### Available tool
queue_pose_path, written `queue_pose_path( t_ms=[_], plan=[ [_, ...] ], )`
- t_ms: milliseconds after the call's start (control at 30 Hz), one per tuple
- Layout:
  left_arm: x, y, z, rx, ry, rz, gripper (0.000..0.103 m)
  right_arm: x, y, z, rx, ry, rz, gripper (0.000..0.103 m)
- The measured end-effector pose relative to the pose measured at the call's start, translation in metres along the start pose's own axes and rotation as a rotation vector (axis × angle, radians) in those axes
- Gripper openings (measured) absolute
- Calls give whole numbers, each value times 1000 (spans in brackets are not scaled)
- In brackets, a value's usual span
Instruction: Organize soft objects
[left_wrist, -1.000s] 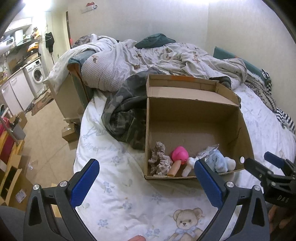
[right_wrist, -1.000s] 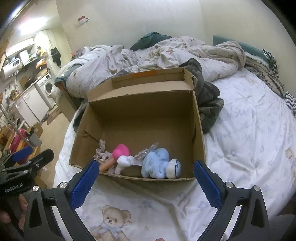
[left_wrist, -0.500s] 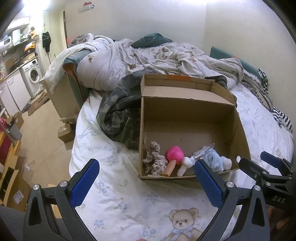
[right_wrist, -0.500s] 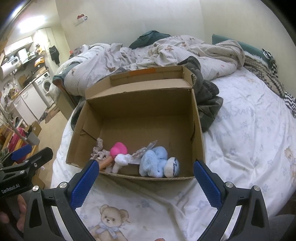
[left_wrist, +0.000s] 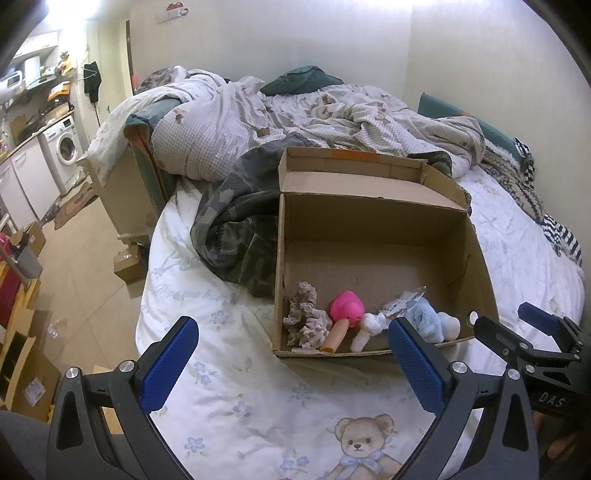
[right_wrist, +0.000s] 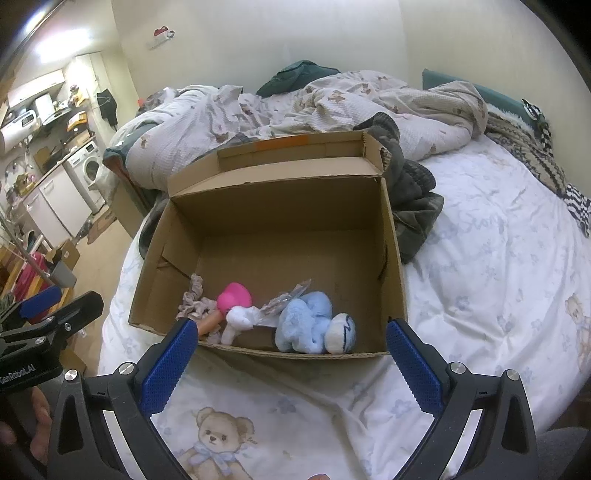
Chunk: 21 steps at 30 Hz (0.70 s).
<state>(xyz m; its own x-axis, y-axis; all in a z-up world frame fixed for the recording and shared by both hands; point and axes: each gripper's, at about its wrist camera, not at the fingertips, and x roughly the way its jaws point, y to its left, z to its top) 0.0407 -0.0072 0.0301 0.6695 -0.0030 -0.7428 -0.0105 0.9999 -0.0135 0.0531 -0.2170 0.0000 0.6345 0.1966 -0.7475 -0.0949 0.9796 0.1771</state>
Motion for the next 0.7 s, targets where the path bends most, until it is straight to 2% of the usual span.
queue_pose_path(
  t_ms=[700],
  plan=[
    [-1,0,1,-4,8,3,102,-2,-2,0,7,-5,-2,103]
  ],
)
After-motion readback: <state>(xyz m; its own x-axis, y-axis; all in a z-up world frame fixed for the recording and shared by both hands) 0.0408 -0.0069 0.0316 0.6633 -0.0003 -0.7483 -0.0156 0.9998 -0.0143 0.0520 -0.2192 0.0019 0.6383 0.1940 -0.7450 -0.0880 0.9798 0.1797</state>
